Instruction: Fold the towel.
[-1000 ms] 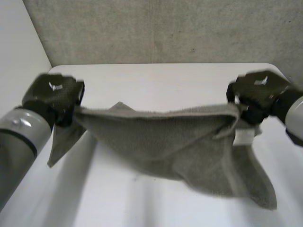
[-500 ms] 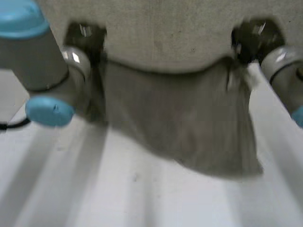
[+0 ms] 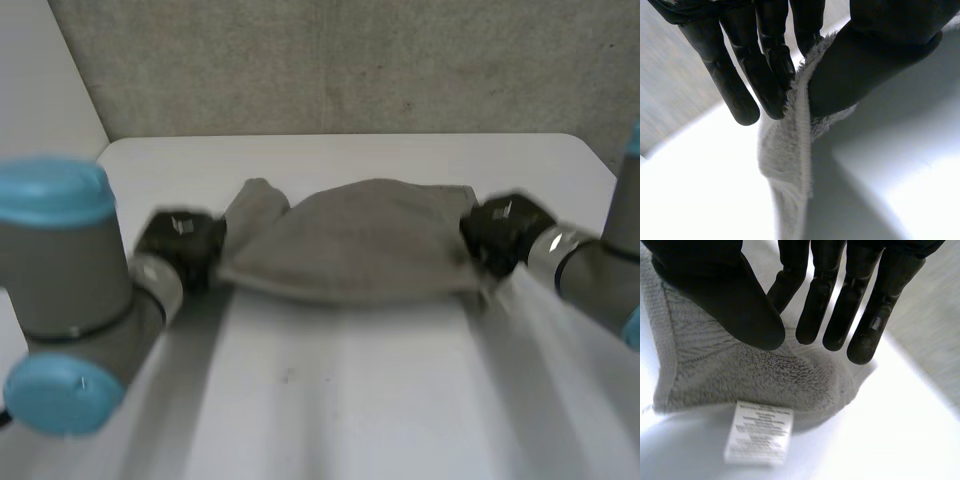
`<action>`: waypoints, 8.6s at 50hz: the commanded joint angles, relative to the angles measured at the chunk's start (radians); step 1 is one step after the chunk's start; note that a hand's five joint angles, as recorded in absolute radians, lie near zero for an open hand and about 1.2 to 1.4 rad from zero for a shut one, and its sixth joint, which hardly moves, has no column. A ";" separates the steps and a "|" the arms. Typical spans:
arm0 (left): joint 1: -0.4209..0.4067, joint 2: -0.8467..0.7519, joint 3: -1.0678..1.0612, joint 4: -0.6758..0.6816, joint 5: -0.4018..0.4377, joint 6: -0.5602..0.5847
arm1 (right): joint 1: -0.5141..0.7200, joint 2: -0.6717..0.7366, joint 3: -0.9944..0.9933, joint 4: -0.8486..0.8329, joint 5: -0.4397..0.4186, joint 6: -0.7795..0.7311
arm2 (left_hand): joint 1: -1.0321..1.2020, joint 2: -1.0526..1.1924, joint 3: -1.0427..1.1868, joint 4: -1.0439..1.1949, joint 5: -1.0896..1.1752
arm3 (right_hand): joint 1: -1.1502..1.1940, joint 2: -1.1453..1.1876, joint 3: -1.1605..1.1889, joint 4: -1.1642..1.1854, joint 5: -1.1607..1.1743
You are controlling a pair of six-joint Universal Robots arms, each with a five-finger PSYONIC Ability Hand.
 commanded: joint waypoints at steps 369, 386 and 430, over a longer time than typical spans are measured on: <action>0.098 -0.074 -0.222 0.307 0.267 -0.031 | -0.293 -0.136 0.420 -0.380 -0.177 0.187 | -0.691 -0.717 -0.716 -0.716 -0.707 | 0.003 0.178 0.526 0.179 0.183; 0.080 -0.167 -0.188 0.351 0.140 -0.069 | -0.346 -0.153 0.422 -0.401 -0.151 0.287 | -0.685 -0.711 -0.710 -0.710 -0.701 | 0.003 0.178 0.526 0.179 0.183; 0.043 -0.272 0.160 0.402 0.055 0.129 | -0.336 -0.146 0.429 -0.484 -0.087 0.338 | -0.762 -0.788 -0.786 -0.786 -0.777 | 0.003 0.178 0.526 0.179 0.183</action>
